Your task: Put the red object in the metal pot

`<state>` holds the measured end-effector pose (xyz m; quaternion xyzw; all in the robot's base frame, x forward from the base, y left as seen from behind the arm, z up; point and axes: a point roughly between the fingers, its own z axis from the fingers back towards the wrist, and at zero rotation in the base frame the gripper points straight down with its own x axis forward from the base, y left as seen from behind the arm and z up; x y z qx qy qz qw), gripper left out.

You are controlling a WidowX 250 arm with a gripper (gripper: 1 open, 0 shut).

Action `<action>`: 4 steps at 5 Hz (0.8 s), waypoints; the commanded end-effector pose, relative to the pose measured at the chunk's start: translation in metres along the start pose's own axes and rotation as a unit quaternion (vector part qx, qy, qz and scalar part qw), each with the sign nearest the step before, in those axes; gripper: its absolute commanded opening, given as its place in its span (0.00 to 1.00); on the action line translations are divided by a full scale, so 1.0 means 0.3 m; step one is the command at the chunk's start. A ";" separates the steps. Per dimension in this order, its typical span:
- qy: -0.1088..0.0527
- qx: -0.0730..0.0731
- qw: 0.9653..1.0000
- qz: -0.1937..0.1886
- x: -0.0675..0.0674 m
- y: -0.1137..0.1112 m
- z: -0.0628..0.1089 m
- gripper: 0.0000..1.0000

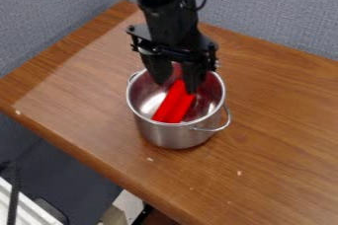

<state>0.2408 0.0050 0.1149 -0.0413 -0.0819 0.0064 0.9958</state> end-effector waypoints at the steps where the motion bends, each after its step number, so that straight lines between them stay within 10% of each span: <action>1: -0.012 -0.002 1.000 -0.003 -0.024 0.016 0.038 1.00; 4: -0.009 0.006 1.000 0.011 0.039 0.003 0.061 1.00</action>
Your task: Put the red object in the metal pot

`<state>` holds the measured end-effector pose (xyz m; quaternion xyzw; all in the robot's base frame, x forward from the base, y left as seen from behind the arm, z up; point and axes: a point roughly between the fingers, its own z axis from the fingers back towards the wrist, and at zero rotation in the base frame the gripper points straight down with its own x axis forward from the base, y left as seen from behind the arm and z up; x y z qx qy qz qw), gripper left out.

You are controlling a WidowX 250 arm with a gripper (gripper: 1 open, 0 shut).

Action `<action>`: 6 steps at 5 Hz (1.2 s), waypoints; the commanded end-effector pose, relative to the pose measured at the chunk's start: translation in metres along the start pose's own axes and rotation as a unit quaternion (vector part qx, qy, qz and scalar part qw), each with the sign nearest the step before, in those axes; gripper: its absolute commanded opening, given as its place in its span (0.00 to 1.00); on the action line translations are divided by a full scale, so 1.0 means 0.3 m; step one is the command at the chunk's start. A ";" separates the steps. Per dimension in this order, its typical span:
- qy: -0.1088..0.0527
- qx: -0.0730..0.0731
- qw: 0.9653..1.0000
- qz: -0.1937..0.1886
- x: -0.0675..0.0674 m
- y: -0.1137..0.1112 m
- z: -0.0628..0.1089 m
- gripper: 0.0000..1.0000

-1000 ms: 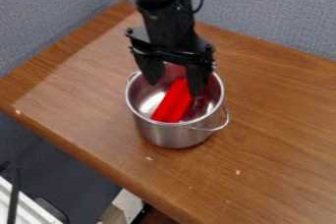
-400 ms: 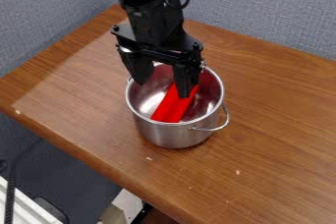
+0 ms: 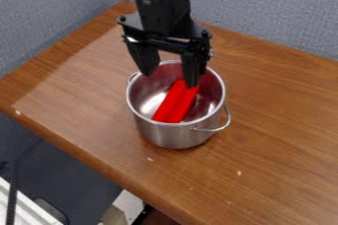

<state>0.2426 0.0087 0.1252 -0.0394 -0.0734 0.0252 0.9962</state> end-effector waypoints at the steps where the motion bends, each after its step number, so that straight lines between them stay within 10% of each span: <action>1: -0.016 0.002 1.000 -0.008 0.008 -0.019 -0.001 1.00; 6: -0.001 0.002 0.998 -0.057 -0.068 -0.087 0.026 1.00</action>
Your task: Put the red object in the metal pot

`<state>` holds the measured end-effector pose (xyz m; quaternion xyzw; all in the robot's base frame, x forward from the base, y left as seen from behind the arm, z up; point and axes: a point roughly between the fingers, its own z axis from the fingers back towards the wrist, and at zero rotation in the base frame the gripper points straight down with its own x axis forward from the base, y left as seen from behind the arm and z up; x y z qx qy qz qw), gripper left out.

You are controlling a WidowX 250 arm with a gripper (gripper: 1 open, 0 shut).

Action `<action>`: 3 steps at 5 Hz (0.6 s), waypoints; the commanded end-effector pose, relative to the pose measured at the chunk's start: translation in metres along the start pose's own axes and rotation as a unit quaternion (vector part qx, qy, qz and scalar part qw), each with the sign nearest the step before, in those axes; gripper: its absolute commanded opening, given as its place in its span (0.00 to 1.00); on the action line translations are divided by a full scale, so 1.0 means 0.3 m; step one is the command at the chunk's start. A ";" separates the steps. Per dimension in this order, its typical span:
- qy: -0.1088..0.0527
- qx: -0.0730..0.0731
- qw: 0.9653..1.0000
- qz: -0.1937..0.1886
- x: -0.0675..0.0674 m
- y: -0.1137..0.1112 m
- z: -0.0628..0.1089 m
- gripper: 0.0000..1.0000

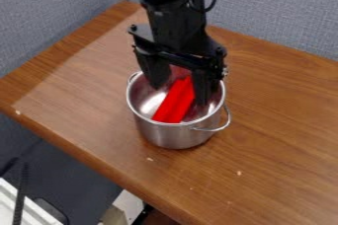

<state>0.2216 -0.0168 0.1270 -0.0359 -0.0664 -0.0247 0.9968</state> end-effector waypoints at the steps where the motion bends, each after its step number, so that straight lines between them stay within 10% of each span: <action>1: -0.003 0.007 1.000 -0.020 -0.010 -0.014 0.019 1.00; 3: 0.007 0.023 1.000 -0.011 0.034 -0.018 -0.002 1.00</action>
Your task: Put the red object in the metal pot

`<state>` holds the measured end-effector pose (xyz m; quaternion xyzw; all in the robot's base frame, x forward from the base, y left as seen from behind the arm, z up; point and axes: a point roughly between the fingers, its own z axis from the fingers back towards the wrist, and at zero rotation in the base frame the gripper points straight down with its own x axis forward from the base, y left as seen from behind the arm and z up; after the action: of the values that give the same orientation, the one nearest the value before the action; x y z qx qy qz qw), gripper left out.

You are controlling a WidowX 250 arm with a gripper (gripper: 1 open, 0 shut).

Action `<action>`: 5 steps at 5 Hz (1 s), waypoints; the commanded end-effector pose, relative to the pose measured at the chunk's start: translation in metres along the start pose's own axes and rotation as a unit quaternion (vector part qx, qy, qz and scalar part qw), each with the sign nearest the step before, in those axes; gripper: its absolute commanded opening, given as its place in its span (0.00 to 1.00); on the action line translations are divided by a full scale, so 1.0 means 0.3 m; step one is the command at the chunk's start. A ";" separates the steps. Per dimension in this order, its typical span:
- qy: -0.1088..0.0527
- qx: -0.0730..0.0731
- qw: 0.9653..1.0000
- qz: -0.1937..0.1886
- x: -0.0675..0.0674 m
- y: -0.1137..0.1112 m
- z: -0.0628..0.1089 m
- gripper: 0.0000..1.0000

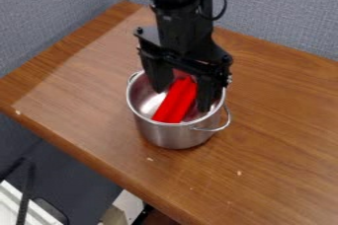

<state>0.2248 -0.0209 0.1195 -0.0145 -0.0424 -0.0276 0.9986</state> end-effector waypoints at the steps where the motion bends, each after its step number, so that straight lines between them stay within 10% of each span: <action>1: -0.015 0.004 1.000 -0.019 0.013 0.022 -0.003 1.00; 5: -0.011 0.005 1.000 0.026 -0.042 -0.014 0.058 1.00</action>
<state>0.2034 -0.0250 0.1256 -0.0094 -0.0337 -0.0048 0.9994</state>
